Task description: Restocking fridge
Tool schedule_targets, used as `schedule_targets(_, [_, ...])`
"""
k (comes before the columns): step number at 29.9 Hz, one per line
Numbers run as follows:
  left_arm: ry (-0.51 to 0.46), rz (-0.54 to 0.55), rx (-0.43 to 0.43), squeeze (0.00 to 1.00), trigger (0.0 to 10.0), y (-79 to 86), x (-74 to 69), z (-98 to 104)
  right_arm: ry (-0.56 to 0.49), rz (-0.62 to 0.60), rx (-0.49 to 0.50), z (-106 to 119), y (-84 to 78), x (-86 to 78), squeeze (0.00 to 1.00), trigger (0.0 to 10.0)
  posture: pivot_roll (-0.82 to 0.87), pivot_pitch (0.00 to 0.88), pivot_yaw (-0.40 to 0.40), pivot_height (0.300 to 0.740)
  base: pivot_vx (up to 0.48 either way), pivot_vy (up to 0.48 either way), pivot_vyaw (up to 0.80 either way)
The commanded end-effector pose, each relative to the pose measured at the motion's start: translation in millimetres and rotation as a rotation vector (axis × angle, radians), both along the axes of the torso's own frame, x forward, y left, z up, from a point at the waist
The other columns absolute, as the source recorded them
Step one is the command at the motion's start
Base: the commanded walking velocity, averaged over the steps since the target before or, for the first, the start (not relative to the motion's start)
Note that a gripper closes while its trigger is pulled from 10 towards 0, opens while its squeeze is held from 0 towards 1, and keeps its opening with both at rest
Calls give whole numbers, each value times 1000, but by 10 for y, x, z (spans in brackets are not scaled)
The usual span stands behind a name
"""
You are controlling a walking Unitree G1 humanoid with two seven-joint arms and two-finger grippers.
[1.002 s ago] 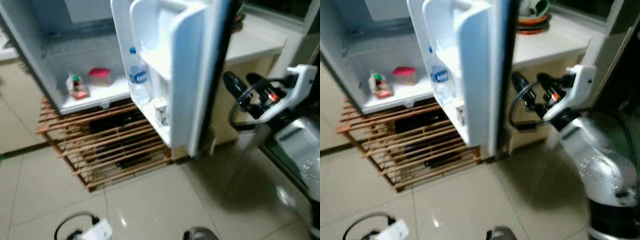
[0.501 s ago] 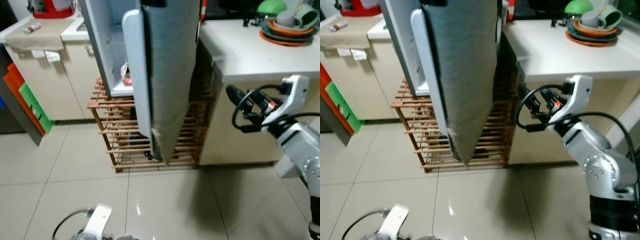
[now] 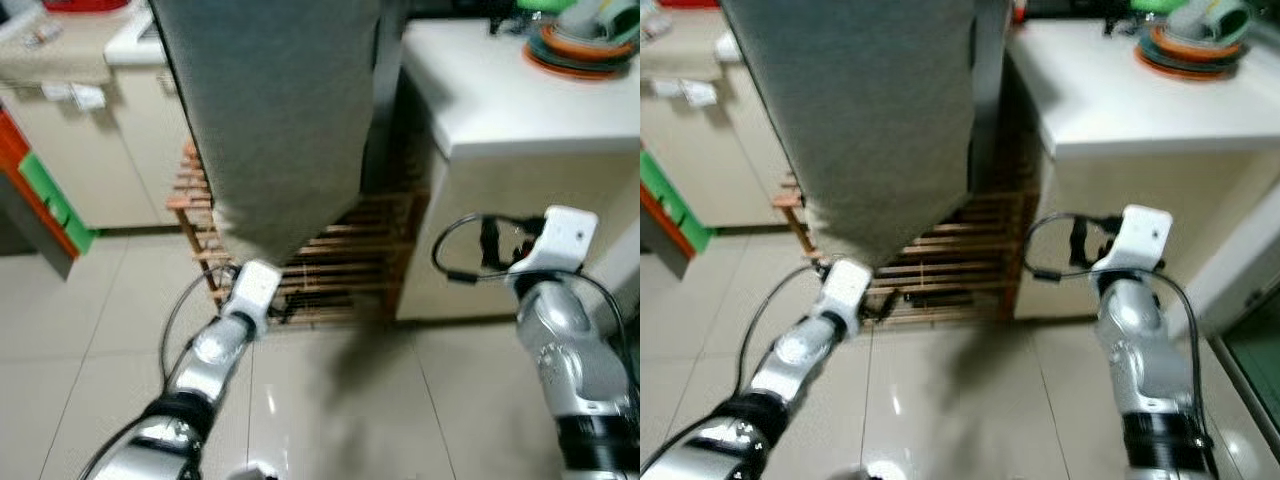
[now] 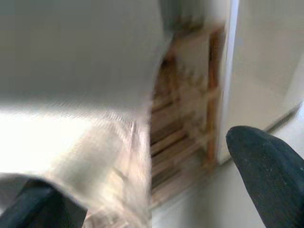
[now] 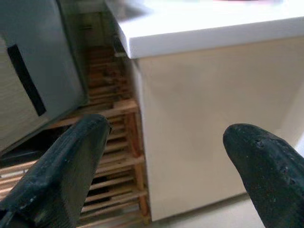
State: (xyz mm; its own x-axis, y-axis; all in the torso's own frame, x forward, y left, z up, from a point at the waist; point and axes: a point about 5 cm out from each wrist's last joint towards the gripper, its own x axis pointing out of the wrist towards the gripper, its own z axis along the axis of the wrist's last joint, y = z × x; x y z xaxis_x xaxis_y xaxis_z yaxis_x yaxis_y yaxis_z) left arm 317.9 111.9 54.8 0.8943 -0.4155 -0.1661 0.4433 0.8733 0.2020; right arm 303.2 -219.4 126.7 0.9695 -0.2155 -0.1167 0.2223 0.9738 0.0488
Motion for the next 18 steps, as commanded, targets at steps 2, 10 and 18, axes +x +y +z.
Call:
schedule_targets(2, [-57,10,-37,0,10000,33,88,170,-33,-32,-28,41,-59,33,0,10000,-90,0,18,711,0,0,0])
schedule_targets(10, [-190,101,-331,0,10000,61,289,845,-41,-15,-56,17,-26,51,0,10000,-109,0,35,711,0,0,0])
schedule_targets(18, [-260,127,-464,0,10000,148,512,1400,-165,49,-80,209,261,239,0,10000,-185,0,183,711,0,0,0])
